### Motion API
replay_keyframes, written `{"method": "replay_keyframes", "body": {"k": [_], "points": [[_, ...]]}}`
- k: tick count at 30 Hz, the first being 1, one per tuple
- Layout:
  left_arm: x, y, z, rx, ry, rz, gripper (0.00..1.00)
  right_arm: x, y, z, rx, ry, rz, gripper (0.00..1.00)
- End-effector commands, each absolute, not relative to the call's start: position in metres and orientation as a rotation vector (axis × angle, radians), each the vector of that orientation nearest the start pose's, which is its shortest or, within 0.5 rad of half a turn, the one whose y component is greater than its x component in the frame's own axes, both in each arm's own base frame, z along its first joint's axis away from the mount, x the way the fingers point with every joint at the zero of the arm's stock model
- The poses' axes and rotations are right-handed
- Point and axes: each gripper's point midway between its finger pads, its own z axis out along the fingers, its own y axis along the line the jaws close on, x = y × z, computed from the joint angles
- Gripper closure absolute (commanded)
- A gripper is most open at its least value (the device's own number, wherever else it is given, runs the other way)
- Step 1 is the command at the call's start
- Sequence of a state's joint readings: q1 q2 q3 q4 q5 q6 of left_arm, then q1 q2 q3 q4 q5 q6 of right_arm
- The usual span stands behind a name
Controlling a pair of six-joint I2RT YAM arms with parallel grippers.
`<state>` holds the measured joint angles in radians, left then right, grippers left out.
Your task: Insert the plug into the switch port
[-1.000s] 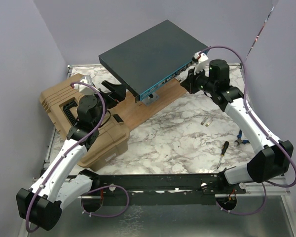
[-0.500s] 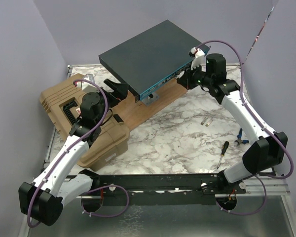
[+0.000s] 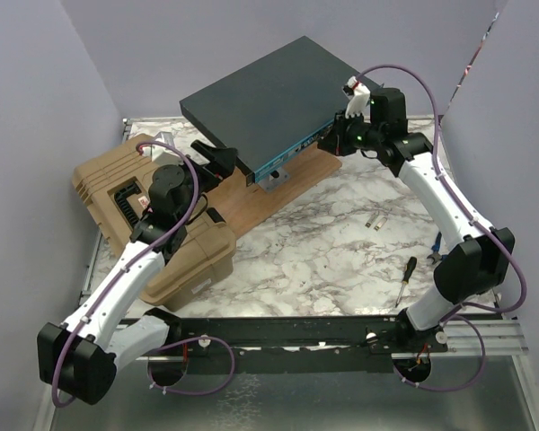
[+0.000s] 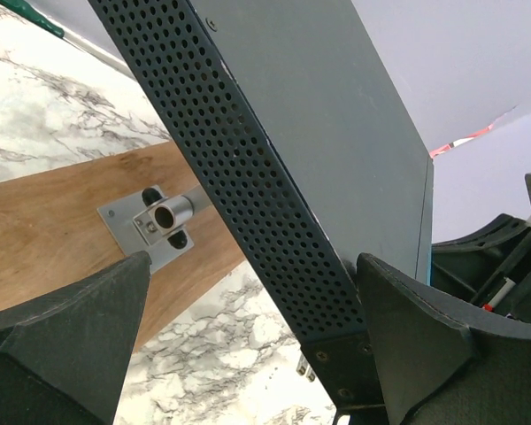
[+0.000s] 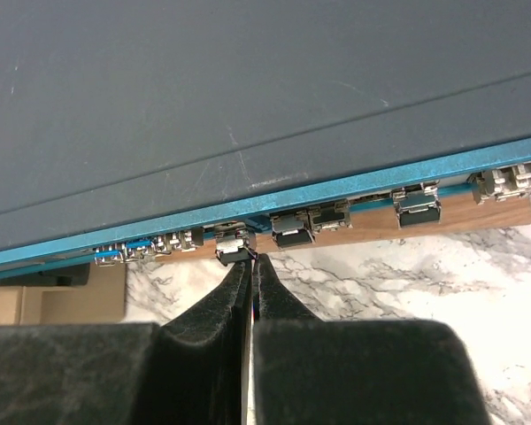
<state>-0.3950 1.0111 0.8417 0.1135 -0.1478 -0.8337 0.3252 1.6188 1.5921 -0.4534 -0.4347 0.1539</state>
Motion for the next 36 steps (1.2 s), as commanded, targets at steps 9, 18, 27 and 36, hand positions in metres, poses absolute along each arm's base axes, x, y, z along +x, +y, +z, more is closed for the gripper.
{"method": "replay_keyframes", "body": {"k": [9,18,27,36], "points": [[0.354,-0.166,0.331,-0.49,1.581,-0.933,0.01,0.411,0.207,0.301,-0.381,1.925,0.663,0.92],[0.358,-0.176,0.33,-0.544,1.579,-1.023,0.01,0.398,0.205,0.32,-0.366,1.722,0.7,0.83],[0.363,-0.188,0.323,-0.667,1.566,-1.178,0.11,0.401,0.211,0.323,-0.372,1.599,0.73,0.83],[0.366,-0.196,0.32,-0.734,1.55,-1.28,0.34,0.411,0.218,0.314,-0.385,1.601,0.755,0.83]]}}
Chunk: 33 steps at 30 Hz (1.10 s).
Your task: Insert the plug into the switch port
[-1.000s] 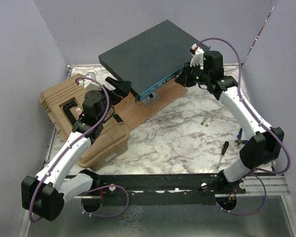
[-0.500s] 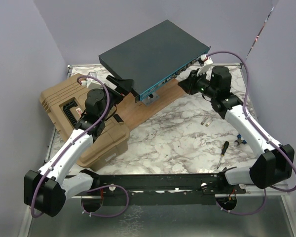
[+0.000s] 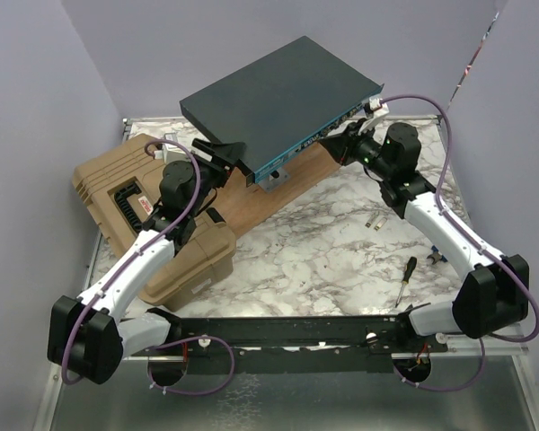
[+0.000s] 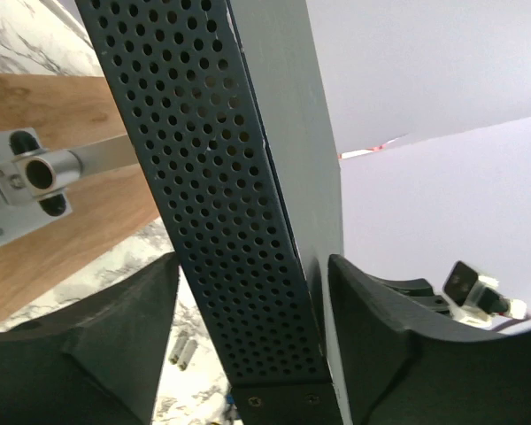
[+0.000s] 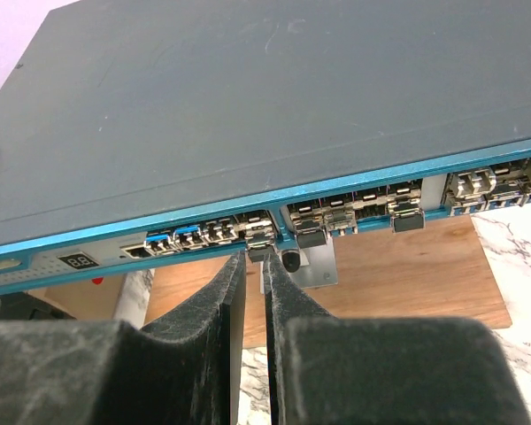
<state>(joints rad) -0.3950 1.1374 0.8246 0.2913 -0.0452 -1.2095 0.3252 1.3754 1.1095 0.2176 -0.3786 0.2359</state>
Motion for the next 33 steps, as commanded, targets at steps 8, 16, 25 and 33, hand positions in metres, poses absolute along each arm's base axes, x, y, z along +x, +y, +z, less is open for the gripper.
{"method": "replay_keyframes", "body": {"k": [8,16,25,33], "points": [[0.369,-0.199,0.317,-0.764,1.548,-1.312,0.6,0.418,0.221,0.304,-0.391,1.619,0.753,0.83],[0.371,-0.201,0.313,-0.792,1.552,-1.336,1.0,0.426,0.23,0.303,-0.413,1.594,0.786,0.84],[0.367,-0.205,0.307,-0.768,1.587,-1.342,1.0,0.433,0.244,0.321,-0.548,1.51,0.792,0.86],[0.363,-0.203,0.304,-0.744,1.611,-1.306,1.0,0.45,0.25,0.322,-0.568,1.521,0.785,0.87]]}}
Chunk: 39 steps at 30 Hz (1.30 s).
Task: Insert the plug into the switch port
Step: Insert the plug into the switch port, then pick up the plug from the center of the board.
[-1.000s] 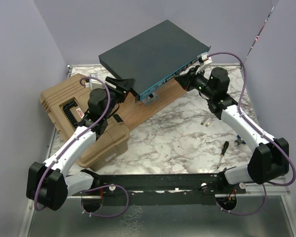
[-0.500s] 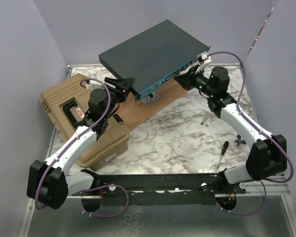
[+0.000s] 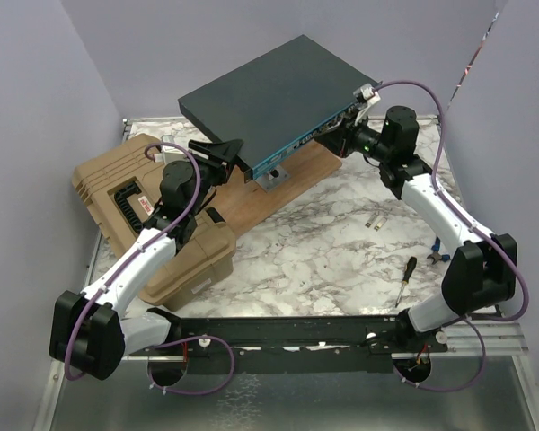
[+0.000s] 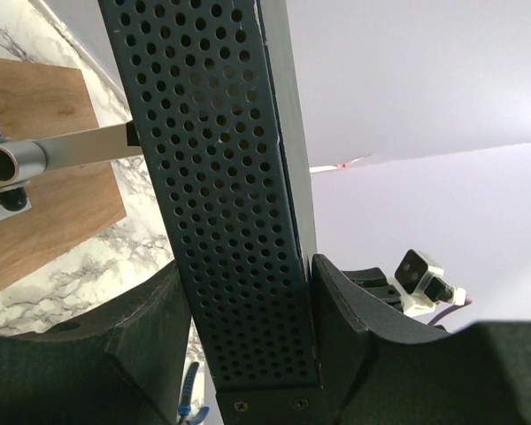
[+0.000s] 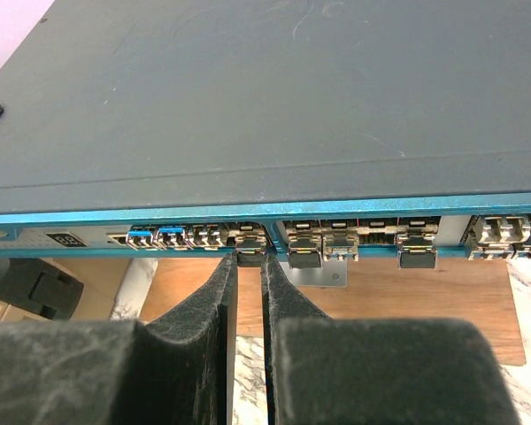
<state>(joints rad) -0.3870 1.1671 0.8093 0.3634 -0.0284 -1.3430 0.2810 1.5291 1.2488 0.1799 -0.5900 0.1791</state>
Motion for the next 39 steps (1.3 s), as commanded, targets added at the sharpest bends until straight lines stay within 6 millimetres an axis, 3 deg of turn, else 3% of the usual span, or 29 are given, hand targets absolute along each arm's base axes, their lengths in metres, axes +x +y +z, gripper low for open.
{"method": "replay_keyframes", "body": {"k": [1,6,13,20,30,34,39], "points": [[0.362,-0.202,0.303,-0.745,1.613,-1.3,1.0,0.45,0.25,0.322,-0.566,1.526,0.787,0.87],[0.361,-0.198,0.301,-0.759,1.606,-1.284,1.0,0.445,0.244,0.324,-0.55,1.547,0.762,0.87],[0.361,-0.199,0.3,-0.758,1.608,-1.284,0.96,0.428,0.215,0.318,-0.435,1.627,0.654,0.8],[0.363,-0.193,0.301,-0.767,1.587,-1.251,0.64,0.398,0.18,0.301,-0.301,1.74,0.547,0.62],[0.355,-0.183,0.301,-0.733,1.594,-1.182,0.12,0.367,0.123,0.248,-0.084,1.961,0.31,0.41],[0.349,-0.174,0.302,-0.699,1.597,-1.108,0.01,0.357,0.105,0.232,0.009,2.017,0.23,0.35],[0.34,-0.156,0.308,-0.659,1.569,-1.001,0.01,0.347,0.081,0.202,0.159,2.105,0.11,0.24]]}}
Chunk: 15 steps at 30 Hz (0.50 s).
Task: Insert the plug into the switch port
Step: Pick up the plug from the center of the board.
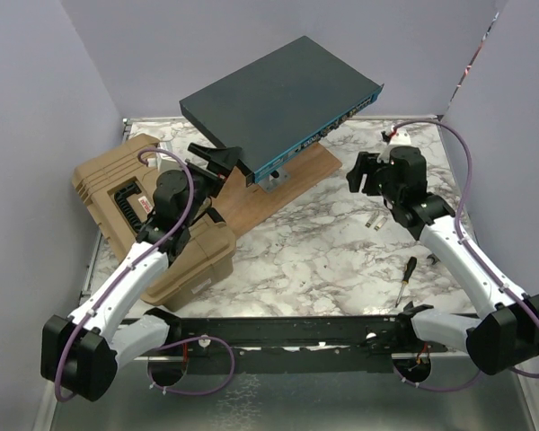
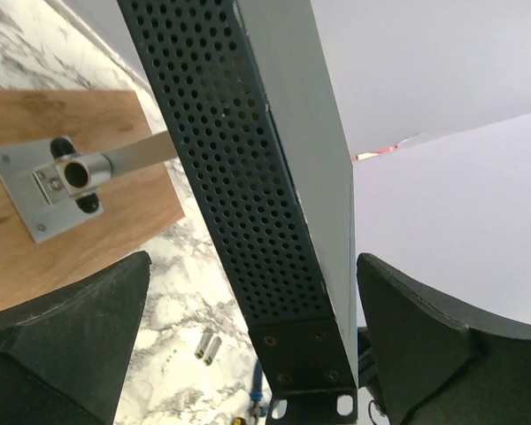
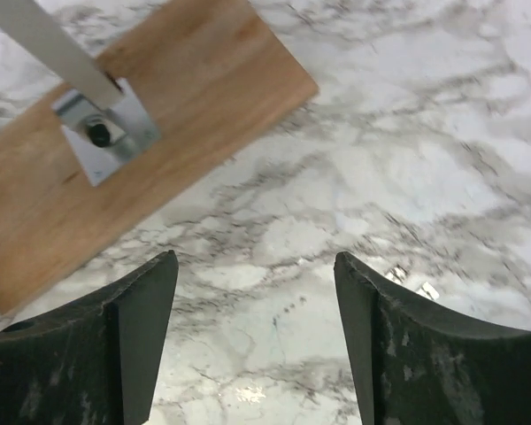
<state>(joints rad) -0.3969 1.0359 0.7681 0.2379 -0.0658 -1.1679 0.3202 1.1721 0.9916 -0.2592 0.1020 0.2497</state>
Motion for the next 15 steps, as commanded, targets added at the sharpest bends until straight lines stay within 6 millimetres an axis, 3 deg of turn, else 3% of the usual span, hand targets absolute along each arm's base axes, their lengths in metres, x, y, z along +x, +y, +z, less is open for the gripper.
{"method": "replay_keyframes", "body": {"k": [1,9,15], "points": [[0.338,-0.152,0.31,-0.646,1.56,-0.974,0.01,0.345,0.078,0.195,0.181,2.126,0.089,0.23],[0.323,-0.118,0.327,-0.531,1.515,-0.732,0.01,0.342,0.074,0.142,0.287,2.289,0.021,0.21],[0.314,-0.106,0.336,-0.501,1.496,-0.669,0.01,0.344,0.07,0.094,0.434,2.418,-0.035,0.25]]}}
